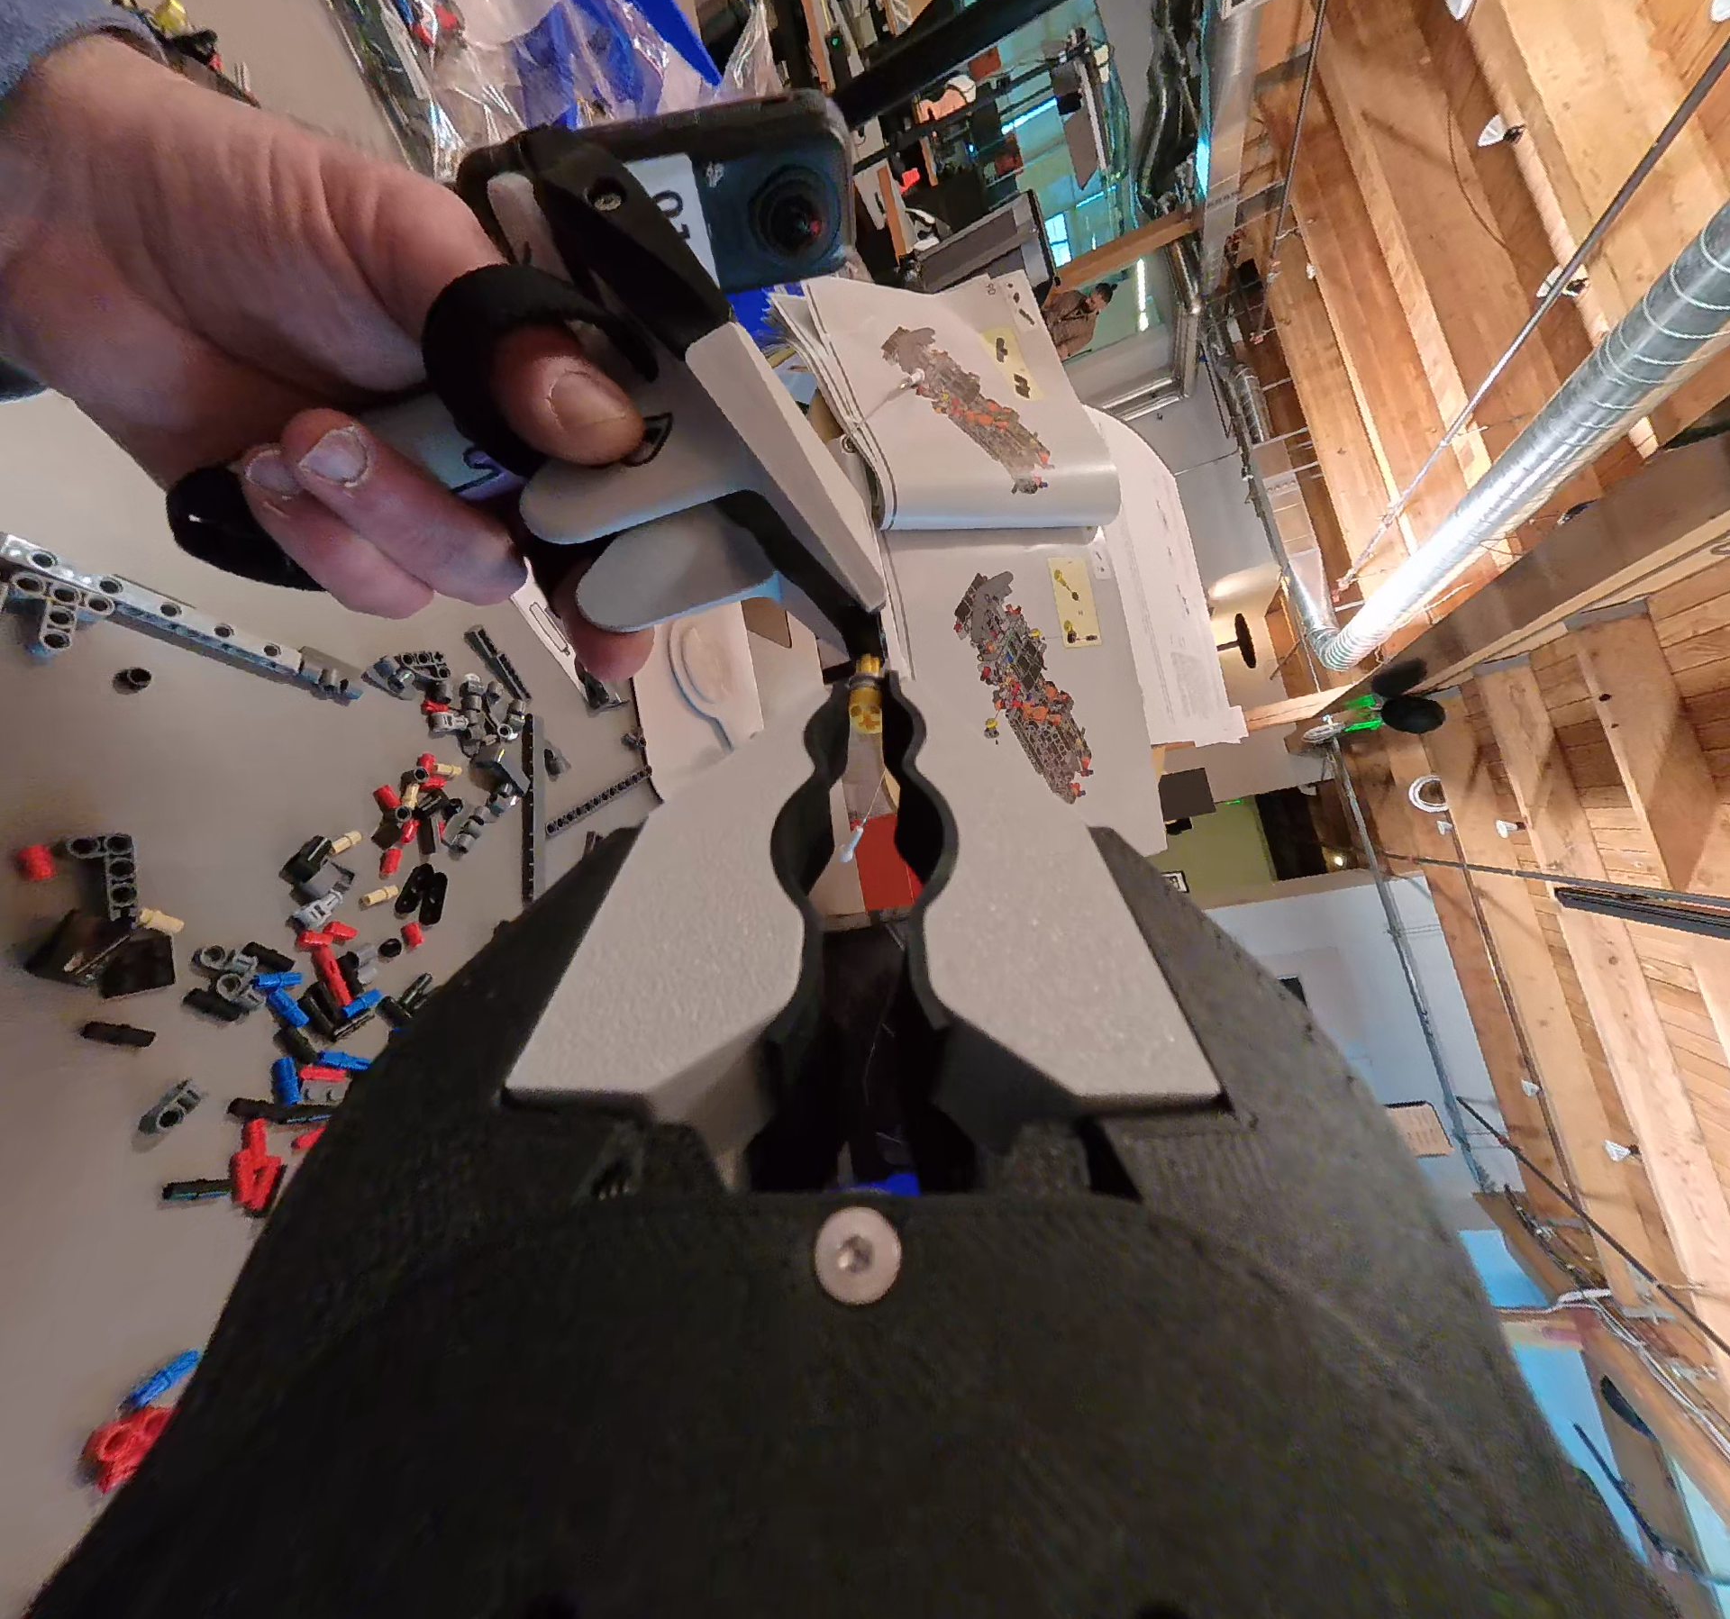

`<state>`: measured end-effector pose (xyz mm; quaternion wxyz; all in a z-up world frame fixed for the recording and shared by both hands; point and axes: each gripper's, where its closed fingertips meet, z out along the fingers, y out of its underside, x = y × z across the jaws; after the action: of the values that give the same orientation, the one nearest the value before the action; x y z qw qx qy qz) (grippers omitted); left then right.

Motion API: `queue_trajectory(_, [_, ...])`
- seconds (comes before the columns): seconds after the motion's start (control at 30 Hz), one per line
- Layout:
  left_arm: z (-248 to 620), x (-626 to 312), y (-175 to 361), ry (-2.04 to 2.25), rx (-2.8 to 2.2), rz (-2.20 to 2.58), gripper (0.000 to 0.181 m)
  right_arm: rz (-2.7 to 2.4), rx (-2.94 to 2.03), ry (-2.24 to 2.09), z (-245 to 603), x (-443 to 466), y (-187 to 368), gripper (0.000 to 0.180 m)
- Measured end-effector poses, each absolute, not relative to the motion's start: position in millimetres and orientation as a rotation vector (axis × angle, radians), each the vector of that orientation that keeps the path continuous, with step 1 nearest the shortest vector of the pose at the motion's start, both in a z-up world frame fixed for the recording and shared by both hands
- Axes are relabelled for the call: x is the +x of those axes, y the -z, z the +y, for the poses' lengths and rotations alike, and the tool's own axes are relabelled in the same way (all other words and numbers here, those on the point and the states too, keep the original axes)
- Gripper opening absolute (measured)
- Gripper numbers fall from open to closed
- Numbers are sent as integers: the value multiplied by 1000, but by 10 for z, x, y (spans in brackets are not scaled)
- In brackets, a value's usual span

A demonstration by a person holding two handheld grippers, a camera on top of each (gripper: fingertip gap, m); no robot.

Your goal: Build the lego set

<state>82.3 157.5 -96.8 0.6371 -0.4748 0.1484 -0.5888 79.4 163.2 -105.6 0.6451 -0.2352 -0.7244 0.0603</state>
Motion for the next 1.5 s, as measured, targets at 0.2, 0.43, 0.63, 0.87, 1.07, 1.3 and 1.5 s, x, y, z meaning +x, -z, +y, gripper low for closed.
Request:
queue_trajectory(0.2, [1594,826,982,1344,-1111,320,14,-1657,-535,-109,1652,782,1065,4])
queue_trajectory(0.43, [1615,812,1005,1339,-1136,301,14,-1647,-537,-60,1673,755,1085,2])
queue_trajectory(0.63, [1642,808,975,1304,-1165,324,13,-1624,-542,-99,1698,765,1060,3])
queue_trajectory(0.87, [1671,693,997,1260,-1169,256,19,-1526,-577,-124,1777,836,981,3])
queue_trajectory(1.07, [1676,892,990,1284,-1205,287,23,-1483,-557,-9,1823,813,1037,3])
queue_trajectory(1.3, [1737,911,1019,1328,-1261,219,21,-1450,-478,155,1864,802,1070,3])
queue_trajectory(1.5, [1798,921,1071,1357,-1310,158,21,-1462,-421,235,1898,826,1131,3])
